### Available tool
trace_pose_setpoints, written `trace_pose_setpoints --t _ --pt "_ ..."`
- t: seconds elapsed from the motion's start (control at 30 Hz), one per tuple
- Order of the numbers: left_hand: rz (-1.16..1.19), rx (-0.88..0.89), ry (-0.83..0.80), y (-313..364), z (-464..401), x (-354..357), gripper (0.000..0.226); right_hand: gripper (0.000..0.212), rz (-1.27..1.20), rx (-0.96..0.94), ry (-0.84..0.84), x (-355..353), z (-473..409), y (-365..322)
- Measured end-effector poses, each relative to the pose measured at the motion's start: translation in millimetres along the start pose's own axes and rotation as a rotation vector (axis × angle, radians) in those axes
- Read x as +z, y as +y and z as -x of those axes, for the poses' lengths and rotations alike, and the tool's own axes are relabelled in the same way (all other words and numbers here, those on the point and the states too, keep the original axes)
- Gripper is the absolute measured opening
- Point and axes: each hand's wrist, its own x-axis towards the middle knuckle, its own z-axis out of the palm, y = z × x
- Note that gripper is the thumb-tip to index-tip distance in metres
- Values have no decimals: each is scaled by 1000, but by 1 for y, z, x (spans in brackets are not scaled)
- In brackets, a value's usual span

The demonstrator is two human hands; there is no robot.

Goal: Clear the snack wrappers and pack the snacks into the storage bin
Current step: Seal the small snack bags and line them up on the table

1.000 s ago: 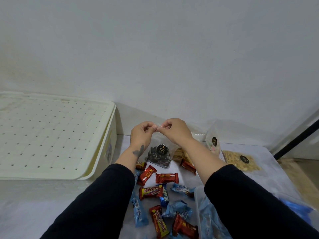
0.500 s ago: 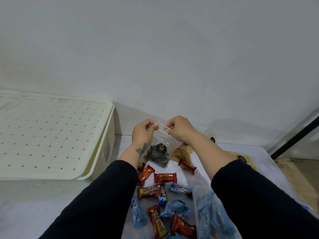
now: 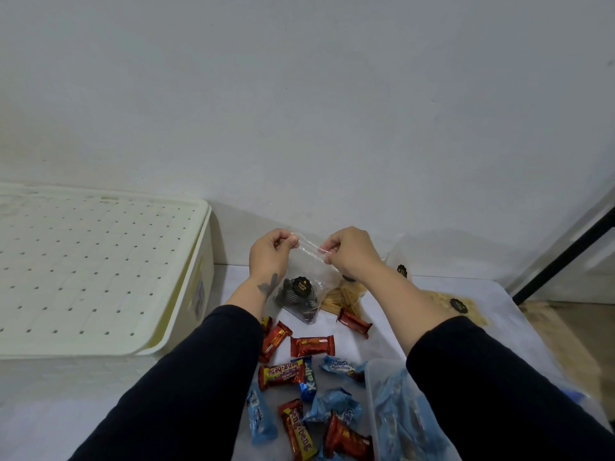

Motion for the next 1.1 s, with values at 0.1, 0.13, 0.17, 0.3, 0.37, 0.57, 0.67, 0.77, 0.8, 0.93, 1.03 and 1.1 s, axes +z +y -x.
trace_pose_setpoints --t 0.1,0.13,0.17,0.3,0.37,0.57,0.67,0.77,0.8,0.93,1.03,1.1 --pt "9 -8 14 -1 -2 -3 10 25 -35 32 -33 -4 -2 0" --pt "9 -14 17 0 -3 -4 10 25 -34 44 -49 -6 -2 1" --pt "6 -21 14 1 -4 -5 9 23 -33 52 -56 -7 -2 2" --pt "-18 -23 11 2 -7 -3 6 19 -82 92 -22 -5 2 4" --pt "-62 -27 74 2 -6 2 14 20 -119 103 24 -1 2 4" --pt "-129 -119 92 6 0 4 44 24 -232 54 75 13 5 1" --pt "17 -162 -3 11 2 3 27 19 -253 14 63 18 7 -2" --pt "106 -183 -15 8 3 -1 20 24 -286 -2 56 20 7 -4" --pt "120 -182 -25 6 4 -2 20 22 -266 1 74 21 5 -5" --pt "146 -180 -28 3 6 -4 19 13 -225 74 130 27 -3 -6" --pt "149 -170 -6 3 6 -5 16 15 -183 97 146 30 -8 -10" --pt "147 -174 37 1 6 -6 17 15 -186 63 155 32 -10 -14"
